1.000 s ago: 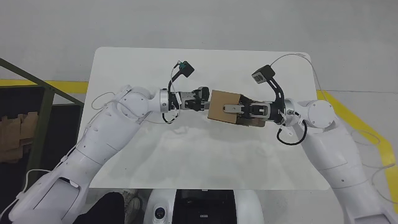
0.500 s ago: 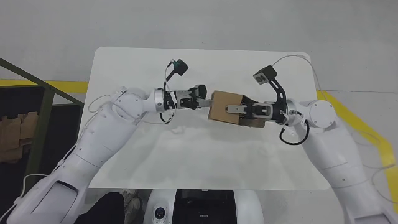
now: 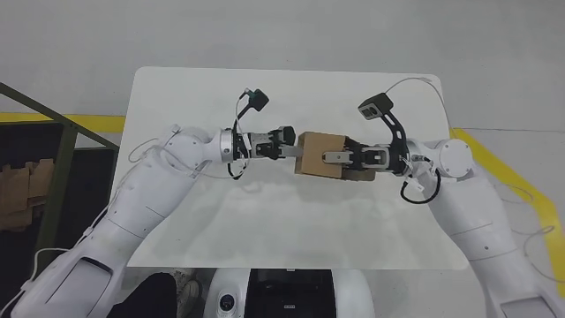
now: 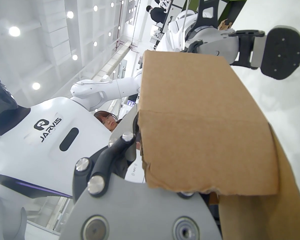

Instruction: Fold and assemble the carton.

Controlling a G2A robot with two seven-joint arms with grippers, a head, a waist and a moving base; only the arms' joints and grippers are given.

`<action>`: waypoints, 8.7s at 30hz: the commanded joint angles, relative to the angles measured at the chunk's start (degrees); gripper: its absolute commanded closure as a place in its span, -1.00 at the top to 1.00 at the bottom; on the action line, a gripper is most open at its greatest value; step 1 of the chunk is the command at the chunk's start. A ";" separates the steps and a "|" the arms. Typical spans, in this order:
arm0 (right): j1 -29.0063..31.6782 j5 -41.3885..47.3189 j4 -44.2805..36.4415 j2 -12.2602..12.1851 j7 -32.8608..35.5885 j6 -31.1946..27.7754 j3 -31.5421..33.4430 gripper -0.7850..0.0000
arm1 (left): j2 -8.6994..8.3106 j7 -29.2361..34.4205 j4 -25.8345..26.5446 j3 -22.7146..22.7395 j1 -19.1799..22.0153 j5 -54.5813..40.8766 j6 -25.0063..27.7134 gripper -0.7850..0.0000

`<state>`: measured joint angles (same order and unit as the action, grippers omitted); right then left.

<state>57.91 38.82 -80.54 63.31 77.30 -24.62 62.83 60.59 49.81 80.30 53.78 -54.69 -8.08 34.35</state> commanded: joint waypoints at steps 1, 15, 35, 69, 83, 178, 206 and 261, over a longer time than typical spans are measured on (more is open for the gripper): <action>-0.09 0.14 0.11 0.06 0.06 -0.06 -0.11 -1.00 | 0.11 0.10 0.06 -0.23 0.17 0.01 -0.03 1.00; -0.35 0.15 0.52 0.27 0.06 -0.27 -0.19 -1.00 | 0.87 0.16 -0.46 -1.33 1.36 0.66 -0.22 1.00; -1.90 -9.07 5.06 0.22 -6.86 5.83 -0.65 -1.00 | -1.11 -6.41 -0.42 7.48 -4.37 7.63 11.76 1.00; -11.42 -18.12 22.51 6.50 -14.94 10.92 -16.75 -0.95 | -2.73 -54.97 -6.83 7.73 -5.20 65.10 23.65 1.00; -11.37 -17.57 25.16 6.91 -13.69 10.48 -15.96 1.00 | -2.18 -68.03 -11.08 5.85 -4.02 77.52 23.26 1.00; 15.49 -40.45 -6.55 -2.15 -21.63 18.64 1.23 -1.00 | 5.99 -84.74 -29.80 -17.15 13.54 105.87 22.22 1.00; 11.95 -41.53 -1.39 -1.42 -24.52 21.82 -1.81 -1.00 | 6.00 -86.94 -30.26 -18.15 13.53 107.91 20.40 0.59; -3.15 -21.49 23.19 5.69 -21.83 7.92 -13.07 -1.00 | 5.79 -83.17 -27.76 -18.06 12.59 106.45 20.98 0.84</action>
<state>54.71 17.35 -57.54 69.05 55.55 -16.56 49.55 66.37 -33.37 52.57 35.71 -42.11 98.44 55.36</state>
